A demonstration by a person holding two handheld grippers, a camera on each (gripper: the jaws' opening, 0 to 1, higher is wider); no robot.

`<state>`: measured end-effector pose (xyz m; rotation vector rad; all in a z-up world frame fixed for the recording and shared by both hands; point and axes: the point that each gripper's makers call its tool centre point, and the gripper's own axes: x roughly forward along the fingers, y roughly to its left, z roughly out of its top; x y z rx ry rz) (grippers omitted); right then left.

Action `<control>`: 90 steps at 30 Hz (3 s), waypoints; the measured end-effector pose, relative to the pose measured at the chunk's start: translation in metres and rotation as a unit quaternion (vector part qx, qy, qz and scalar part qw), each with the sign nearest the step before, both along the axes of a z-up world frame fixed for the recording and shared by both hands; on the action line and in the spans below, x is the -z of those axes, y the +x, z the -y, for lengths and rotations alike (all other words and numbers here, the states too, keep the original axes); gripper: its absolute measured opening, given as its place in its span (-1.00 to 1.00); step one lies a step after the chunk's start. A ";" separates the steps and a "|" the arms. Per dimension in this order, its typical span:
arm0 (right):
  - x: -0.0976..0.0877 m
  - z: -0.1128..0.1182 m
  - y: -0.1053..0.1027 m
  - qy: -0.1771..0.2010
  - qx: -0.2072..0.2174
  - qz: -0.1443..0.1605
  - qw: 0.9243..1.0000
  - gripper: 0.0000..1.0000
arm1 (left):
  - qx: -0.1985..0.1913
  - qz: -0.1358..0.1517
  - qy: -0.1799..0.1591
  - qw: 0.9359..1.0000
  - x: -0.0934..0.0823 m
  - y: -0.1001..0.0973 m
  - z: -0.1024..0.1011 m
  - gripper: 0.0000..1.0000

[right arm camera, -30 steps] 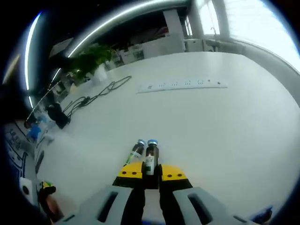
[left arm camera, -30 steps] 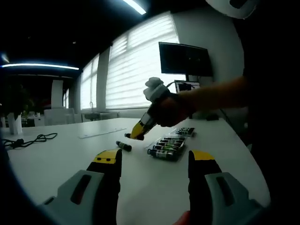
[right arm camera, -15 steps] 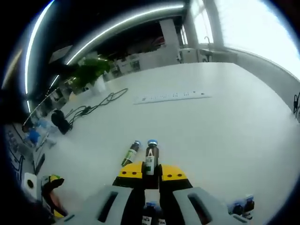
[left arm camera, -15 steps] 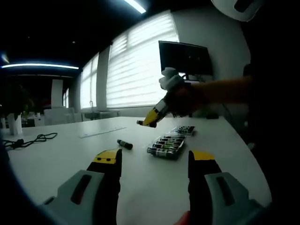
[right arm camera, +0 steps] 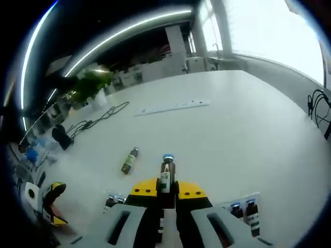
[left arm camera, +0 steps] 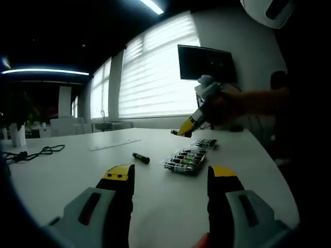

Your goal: Grip medicine bottles put into box

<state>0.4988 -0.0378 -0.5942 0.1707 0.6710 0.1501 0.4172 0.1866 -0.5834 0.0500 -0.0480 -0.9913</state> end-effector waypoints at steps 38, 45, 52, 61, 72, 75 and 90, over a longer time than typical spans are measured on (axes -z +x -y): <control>0.037 0.036 -0.053 -0.106 0.015 -0.026 0.994 -0.85 | 0.002 -0.003 0.002 1.000 0.002 0.001 0.001 -0.01; 0.038 0.040 -0.051 -0.129 0.012 -0.015 0.991 -0.85 | 0.001 -0.004 0.002 1.000 0.002 0.001 0.001 -0.01; 0.028 0.042 -0.050 -0.129 0.008 0.003 0.992 -0.77 | 0.001 -0.004 0.004 1.000 0.002 0.001 0.001 -0.02; 0.025 0.042 -0.051 -0.131 0.008 0.010 0.991 -0.92 | 0.001 -0.003 0.006 1.000 0.002 0.000 0.001 -0.02; 0.031 0.039 -0.051 -0.132 0.005 0.007 0.991 -0.98 | -0.001 -0.002 0.006 1.000 0.003 0.001 0.000 -0.02; 0.031 0.040 -0.051 -0.128 0.008 0.007 0.992 -0.98 | -0.001 -0.002 0.006 1.000 0.003 0.001 0.000 -0.02; 0.036 0.043 -0.053 -0.110 0.024 0.002 0.994 -1.00 | 0.002 -0.002 0.005 1.000 0.003 0.001 0.001 -0.02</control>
